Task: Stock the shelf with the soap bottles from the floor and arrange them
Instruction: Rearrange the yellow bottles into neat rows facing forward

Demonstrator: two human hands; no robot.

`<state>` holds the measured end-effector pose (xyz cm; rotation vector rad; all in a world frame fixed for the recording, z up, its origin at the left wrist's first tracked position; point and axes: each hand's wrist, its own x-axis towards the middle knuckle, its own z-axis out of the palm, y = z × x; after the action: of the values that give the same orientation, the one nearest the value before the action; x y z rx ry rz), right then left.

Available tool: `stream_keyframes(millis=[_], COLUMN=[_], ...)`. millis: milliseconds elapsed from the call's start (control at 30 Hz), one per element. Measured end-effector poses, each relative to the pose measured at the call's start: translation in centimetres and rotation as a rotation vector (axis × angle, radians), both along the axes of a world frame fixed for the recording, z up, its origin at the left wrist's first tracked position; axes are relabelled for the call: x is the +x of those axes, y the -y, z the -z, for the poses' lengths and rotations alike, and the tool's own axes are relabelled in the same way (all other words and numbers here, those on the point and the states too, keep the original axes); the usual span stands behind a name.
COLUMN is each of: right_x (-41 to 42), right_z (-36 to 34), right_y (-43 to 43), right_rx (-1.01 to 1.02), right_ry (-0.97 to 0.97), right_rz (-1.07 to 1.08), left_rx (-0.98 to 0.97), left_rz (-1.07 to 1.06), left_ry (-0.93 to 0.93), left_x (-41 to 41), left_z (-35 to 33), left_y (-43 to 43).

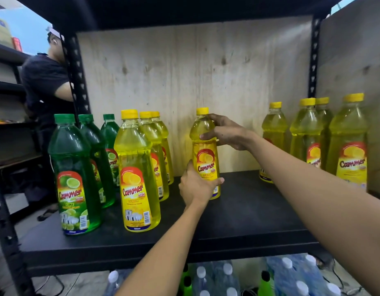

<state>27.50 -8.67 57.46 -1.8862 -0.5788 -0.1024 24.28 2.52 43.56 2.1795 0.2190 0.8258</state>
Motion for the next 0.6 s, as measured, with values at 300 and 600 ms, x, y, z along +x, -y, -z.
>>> stream_keyframes(millis=[300,600], right_x=[-0.5,-5.9], right_z=[0.3,-1.3], right_y=[0.4,10.6], right_rx=[0.002,-0.257], right_ry=[0.013,0.662], right_rz=[0.005,0.850], left_rx=[0.010,0.253], left_rz=[0.028,0.089], left_ry=[-0.036,0.487], left_x=[-0.5,-4.6], left_z=[-0.4,-2.3], left_y=[0.7,5.0])
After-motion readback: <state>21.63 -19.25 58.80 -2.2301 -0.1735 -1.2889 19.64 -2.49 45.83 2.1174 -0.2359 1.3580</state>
